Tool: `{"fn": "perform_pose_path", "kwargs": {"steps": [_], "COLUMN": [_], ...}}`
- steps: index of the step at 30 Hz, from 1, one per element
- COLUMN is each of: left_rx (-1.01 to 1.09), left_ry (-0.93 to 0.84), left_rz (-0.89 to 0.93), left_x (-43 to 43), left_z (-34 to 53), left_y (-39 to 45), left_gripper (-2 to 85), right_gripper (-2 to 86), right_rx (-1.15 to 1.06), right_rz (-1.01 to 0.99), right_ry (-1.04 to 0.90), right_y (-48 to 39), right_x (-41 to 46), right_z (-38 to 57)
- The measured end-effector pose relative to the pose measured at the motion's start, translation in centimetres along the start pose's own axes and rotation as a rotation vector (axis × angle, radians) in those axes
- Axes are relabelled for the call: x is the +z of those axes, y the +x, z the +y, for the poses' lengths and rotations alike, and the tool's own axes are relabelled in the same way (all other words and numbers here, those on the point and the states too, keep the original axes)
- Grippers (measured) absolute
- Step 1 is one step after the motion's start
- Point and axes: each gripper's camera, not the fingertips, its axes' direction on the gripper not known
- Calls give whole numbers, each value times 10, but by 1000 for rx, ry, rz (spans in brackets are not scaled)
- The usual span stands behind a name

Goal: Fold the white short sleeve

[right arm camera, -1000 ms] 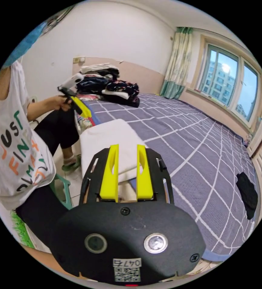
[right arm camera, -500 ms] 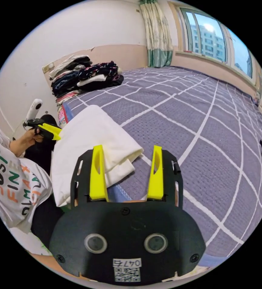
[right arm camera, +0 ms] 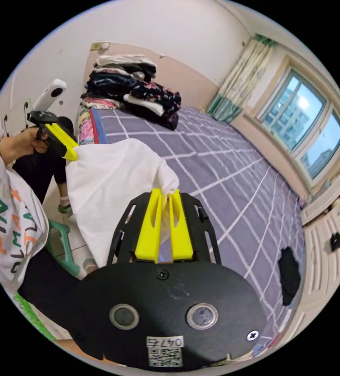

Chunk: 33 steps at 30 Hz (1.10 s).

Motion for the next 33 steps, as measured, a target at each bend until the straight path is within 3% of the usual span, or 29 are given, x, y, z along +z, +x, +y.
{"fn": "perform_pose_path", "kwargs": {"steps": [8,17,21,25,30,33], "left_rx": [-1,-40,-83,-161,-350,-413], "left_ry": [341,566,631,599,537,541], "left_rz": [-64,-234,-354,-450,-455,-464], "left_x": [-211,-368,-414,-428,-413,-415], "left_z": [-8,-85,-119,-160,-177,-170], "left_y": [-7,-120,-183,-266,-360,-389], "left_gripper": [11,18,25,32,44,50], "right_gripper": [9,9,10,10,12,17], "right_rx": [-102,-223,-210,-82,47,11], "right_rz": [116,242,269,132,70,119], "right_ry": [227,344,331,262,158,78], "right_y": [-32,-62,-56,-39,-37,-57], "right_x": [-37,57,142,258,405,482], "right_z": [-242,-553,-680,-781,-839,-853]}}
